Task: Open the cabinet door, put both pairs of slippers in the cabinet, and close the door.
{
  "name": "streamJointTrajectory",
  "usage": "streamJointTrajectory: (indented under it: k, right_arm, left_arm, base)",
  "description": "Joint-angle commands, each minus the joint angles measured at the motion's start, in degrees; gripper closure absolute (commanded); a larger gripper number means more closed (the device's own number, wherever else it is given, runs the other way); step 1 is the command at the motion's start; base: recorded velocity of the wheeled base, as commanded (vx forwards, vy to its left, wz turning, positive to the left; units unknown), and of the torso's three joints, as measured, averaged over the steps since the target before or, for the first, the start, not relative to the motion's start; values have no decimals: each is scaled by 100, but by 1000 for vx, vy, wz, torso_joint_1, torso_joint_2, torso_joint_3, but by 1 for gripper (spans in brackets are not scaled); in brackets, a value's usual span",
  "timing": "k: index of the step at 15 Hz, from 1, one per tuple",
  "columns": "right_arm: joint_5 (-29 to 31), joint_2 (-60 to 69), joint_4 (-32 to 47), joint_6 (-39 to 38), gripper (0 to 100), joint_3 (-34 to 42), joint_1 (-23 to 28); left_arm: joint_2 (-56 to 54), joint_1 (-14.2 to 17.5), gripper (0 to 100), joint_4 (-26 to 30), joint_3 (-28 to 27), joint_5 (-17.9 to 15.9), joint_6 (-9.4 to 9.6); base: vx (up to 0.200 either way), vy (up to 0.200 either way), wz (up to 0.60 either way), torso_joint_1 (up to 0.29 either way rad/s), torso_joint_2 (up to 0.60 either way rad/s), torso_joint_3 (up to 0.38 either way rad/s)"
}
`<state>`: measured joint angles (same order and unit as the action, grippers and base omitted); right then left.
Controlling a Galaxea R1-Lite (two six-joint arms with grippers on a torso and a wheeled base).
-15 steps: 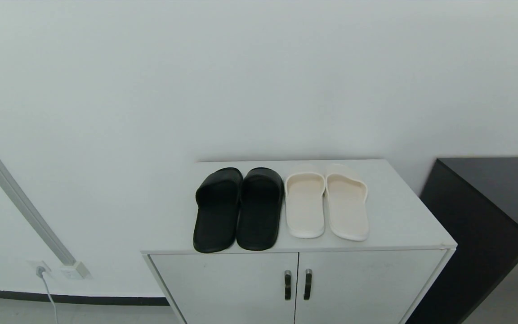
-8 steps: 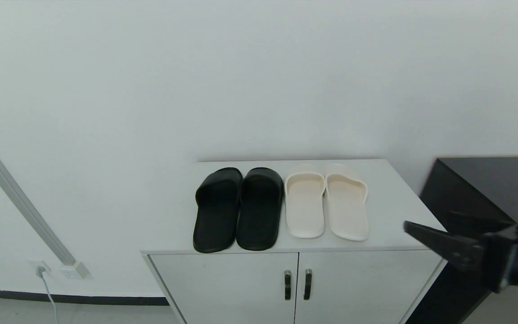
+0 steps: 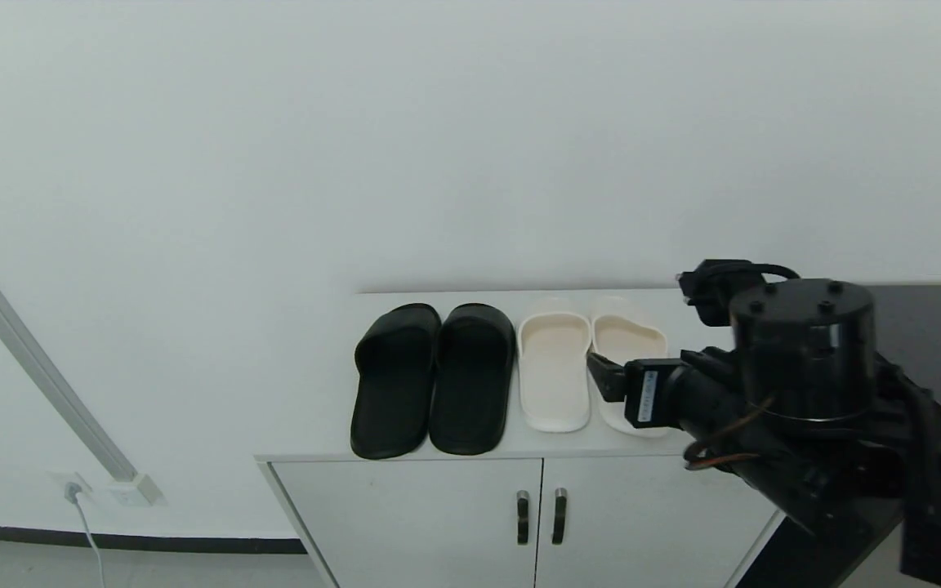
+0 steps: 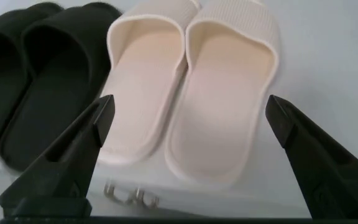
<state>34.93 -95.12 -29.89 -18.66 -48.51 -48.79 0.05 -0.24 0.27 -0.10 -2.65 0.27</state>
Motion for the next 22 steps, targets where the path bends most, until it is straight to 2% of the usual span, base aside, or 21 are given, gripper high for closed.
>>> streamJointTrajectory:
  k: [1, 5, 10, 20, 21, 22]
  right_arm:
    - [208, -991, -149, 29, 0, -546, 1]
    - [348, -1667, -157, 38, 0, -1231, 212]
    - [339, -2230, -175, 399, 0, -1961, 607]
    - [304, -2731, -166, 741, 0, -2769, 915]
    - [304, -2740, -166, 777, 100, -2769, 915]
    - [304, -2740, -166, 777, 100, -2769, 915]
  left_arm:
    - [4, -2, 100, 0, 1, 1, 0]
    - [4, -2, 100, 0, 1, 1, 0]
    - [4, -2, 100, 0, 1, 1, 0]
    - [4, -2, 100, 0, 1, 1, 8]
    - [4, -2, 100, 0, 1, 10, 8]
    - [4, -2, 100, 0, 1, 10, 8]
  base:
    - [0, 0, 0, 0, 0, 0]
    - [0, 0, 0, 0, 0, 0]
    - [0, 0, 0, 0, 0, 0]
    - [0, 0, 0, 0, 0, 0]
    - [0, 0, 0, 0, 0, 0]
    - [0, 0, 0, 0, 0, 0]
